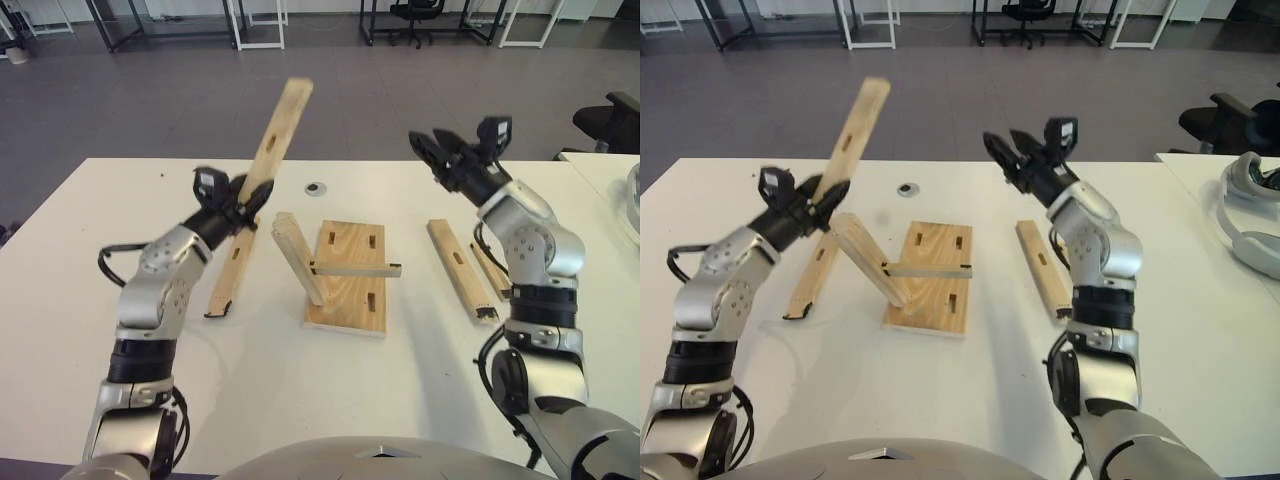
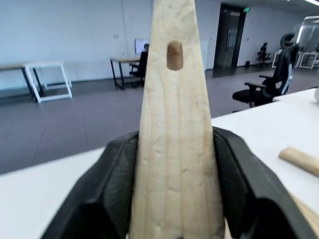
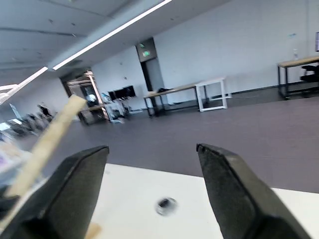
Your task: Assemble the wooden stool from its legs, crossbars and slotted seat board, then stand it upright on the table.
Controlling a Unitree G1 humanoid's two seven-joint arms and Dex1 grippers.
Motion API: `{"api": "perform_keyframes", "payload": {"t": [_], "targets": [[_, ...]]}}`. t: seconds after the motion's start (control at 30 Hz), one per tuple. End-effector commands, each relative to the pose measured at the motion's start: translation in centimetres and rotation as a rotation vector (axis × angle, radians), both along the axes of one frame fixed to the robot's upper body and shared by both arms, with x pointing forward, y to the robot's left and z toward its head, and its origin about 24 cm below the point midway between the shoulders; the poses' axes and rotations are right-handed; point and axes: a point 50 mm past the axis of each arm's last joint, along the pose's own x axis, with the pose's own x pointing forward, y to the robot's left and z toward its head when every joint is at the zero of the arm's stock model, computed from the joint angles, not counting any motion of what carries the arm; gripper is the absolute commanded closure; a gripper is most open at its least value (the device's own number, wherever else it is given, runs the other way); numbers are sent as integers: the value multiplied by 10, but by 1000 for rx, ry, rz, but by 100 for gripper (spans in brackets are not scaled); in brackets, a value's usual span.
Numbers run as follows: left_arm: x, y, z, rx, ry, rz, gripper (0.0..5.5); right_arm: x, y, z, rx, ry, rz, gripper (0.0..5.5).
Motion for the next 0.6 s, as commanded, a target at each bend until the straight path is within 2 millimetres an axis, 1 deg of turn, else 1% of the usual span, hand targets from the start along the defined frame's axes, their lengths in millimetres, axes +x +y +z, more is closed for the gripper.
{"api": "perform_keyframes", "payload": {"t": [0.03, 0.1, 0.17, 0.37, 0.47, 0.5, 0.6], "targets": [[-1, -8, 37, 38, -185, -91, 342, 2, 40, 50, 253, -60, 220, 219], [-4, -20, 44, 73, -237, -153, 342, 1, 52, 60, 308, -59, 272, 219], [-7, -27, 45, 98, -260, -193, 342, 0, 58, 65, 346, -47, 303, 219], [-8, -32, 42, 210, -289, -243, 342, 1, 64, 71, 420, -13, 348, 219], [-7, -33, 40, 263, -296, -251, 342, -4, 67, 71, 411, -7, 376, 272], [-7, -33, 41, 260, -305, -252, 342, -5, 68, 71, 411, -5, 385, 296], [-8, -34, 43, 267, -324, -253, 342, -7, 67, 70, 440, 10, 390, 343]]}}
